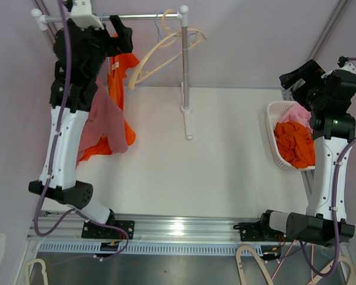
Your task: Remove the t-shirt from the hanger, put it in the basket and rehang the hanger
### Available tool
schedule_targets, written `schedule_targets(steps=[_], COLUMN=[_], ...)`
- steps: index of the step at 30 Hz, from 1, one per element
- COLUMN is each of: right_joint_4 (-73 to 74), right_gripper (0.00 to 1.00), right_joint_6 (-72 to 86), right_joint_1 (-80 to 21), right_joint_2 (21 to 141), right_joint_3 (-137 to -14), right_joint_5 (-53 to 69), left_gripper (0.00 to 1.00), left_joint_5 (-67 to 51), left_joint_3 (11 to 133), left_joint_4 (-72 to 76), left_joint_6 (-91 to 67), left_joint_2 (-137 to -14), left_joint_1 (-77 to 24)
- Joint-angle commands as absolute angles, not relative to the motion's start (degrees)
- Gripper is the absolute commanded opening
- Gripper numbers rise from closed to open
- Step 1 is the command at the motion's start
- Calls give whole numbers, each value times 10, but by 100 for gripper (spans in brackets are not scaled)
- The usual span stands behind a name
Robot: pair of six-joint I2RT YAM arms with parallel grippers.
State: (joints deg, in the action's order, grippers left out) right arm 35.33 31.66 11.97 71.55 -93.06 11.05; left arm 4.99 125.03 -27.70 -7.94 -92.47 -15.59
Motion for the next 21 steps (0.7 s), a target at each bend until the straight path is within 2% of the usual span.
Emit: schedule_targets(steps=[1,2,3,5,9,15,21], right_joint_4=[336,336,337,343,344,358,362], right_gripper=[99,99,99,99,99,99,99], right_joint_6=[313,312,309,305,298,285,275], right_joint_1=[112,106,103,96,92,92,92], right_joint_2=[698,696,696,698,693,691,691], right_joint_3=[-920,-916,-917,-919,-924,-936,-933], right_joint_5=[125,128,133,133,138,127,134], left_gripper=[98,96,86,82,87,88,87], left_joint_5=[69,78,80,97,105,120,143], left_joint_3=[1245,1245,1245,1253,1256,1330,1328], left_joint_4=[-293,-294,-294,-305,-308,-358,-349], left_joint_6=[-90,-89,-85,-86,-94,-96,-99], left_joint_2=[-896,-898,-903,-922,-950,-1011,-1031], left_joint_1=[-136,-131,-122,-112,-95,-93,-91])
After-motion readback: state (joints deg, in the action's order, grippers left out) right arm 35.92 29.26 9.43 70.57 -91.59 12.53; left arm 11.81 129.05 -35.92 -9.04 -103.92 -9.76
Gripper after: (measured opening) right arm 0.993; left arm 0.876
